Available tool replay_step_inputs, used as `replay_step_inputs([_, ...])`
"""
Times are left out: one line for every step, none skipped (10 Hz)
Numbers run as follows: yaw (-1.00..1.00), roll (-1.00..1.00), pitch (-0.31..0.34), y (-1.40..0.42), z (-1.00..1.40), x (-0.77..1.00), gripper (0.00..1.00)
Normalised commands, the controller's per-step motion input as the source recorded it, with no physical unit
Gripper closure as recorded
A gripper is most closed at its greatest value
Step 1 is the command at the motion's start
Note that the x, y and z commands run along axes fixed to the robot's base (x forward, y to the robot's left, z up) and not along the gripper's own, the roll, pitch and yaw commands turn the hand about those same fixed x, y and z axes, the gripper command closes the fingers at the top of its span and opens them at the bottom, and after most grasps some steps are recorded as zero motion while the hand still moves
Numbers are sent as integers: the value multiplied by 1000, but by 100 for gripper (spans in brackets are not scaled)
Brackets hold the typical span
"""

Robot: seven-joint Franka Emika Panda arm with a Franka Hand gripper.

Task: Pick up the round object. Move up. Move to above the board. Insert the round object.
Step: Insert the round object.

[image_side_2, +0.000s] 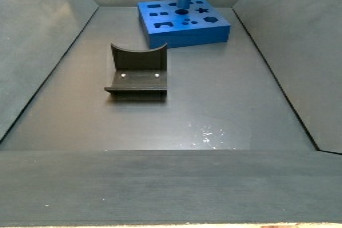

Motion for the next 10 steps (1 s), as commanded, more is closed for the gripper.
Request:
replay_step_inputs([-300,189,311,-71,-31,174,100])
replay_step_inputs([0,0,54,0,0,9,100])
replay_step_inputs([0,0,0,0,-43,0,100])
replay_step_inputs([-11,57,-86,-103,-474,14,100])
replay_step_inputs([0,151,-129,-120,-660,51,100])
replay_step_inputs([0,0,0,0,0,31,100])
replay_step_inputs([0,46,0,0,-77,0,100])
replay_step_inputs([-180,363,343,-163,-331,237,100])
replay_step_inputs([-309,314,351,-143,-354,503,100])
replay_step_inputs([-217,71,134,-80,-209,666,100])
